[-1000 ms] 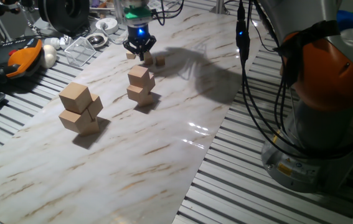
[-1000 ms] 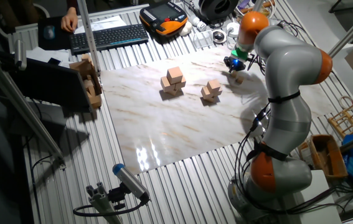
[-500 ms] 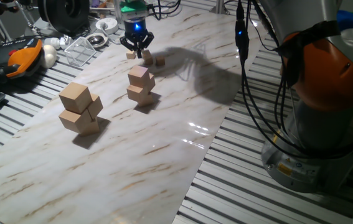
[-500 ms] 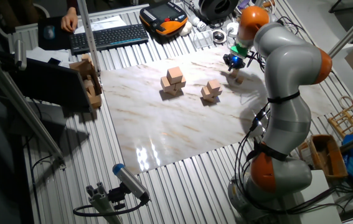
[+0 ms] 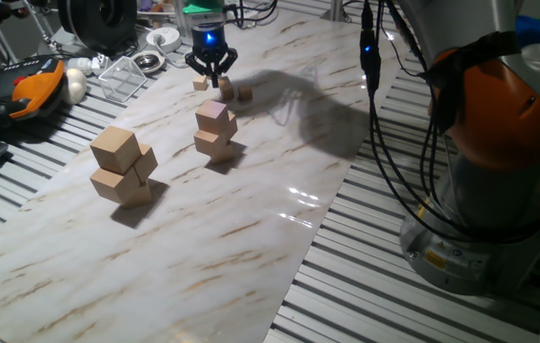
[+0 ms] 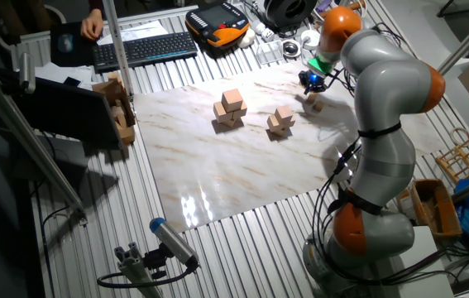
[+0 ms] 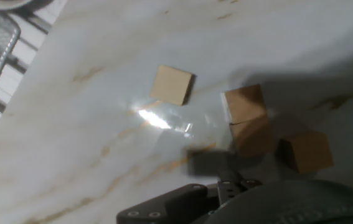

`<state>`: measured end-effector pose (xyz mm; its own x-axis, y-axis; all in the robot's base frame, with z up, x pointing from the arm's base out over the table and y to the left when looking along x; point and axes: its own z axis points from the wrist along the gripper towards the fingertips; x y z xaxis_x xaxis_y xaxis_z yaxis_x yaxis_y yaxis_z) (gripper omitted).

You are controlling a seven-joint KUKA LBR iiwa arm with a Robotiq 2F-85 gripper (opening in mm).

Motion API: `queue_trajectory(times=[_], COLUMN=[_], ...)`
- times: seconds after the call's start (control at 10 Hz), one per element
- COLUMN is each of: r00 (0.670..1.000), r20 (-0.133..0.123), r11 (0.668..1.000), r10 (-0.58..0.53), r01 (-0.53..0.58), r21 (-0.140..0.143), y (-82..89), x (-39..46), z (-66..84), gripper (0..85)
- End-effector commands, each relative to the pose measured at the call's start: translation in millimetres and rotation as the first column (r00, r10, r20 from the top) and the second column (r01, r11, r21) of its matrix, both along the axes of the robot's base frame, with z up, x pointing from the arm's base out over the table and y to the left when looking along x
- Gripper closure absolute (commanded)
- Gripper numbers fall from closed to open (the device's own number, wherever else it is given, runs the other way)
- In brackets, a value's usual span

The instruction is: Stack the blocks into a cross shape

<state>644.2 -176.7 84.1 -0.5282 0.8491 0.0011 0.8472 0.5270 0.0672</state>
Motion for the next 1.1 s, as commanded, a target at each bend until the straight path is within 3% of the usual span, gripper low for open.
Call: queue_trajectory(times=[0.0,0.1,0.3,0.4,0.5,0.7,0.8,0.9,1.0], r00=[0.984,0.977,0.925,0.894,0.873,0.775,0.721,0.690,0.674], r20=[0.008,-0.004,-0.076,-0.076,-0.056,-0.009,0.020,0.049,0.063], r11=[0.984,0.977,0.928,0.896,0.873,0.773,0.721,0.692,0.677], r10=[-0.177,-0.211,-0.372,-0.441,-0.484,-0.632,-0.693,-0.722,-0.736], r01=[0.177,0.211,0.373,0.444,0.486,0.632,0.692,0.722,0.736], r21=[0.003,0.013,0.012,0.017,0.036,0.052,0.042,0.031,0.027], y=[-1.0,-4.7,-15.9,-21.5,-25.9,-28.5,-27.8,-27.8,-28.3], x=[-0.7,-1.5,-3.2,-5.1,-9.1,-9.8,-9.5,-9.0,-7.4], z=[2.4,5.2,12.0,15.0,16.0,16.9,17.0,17.7,18.3], gripper=[85.0,85.0,85.0,85.0,85.0,85.0,85.0,85.0,85.0])
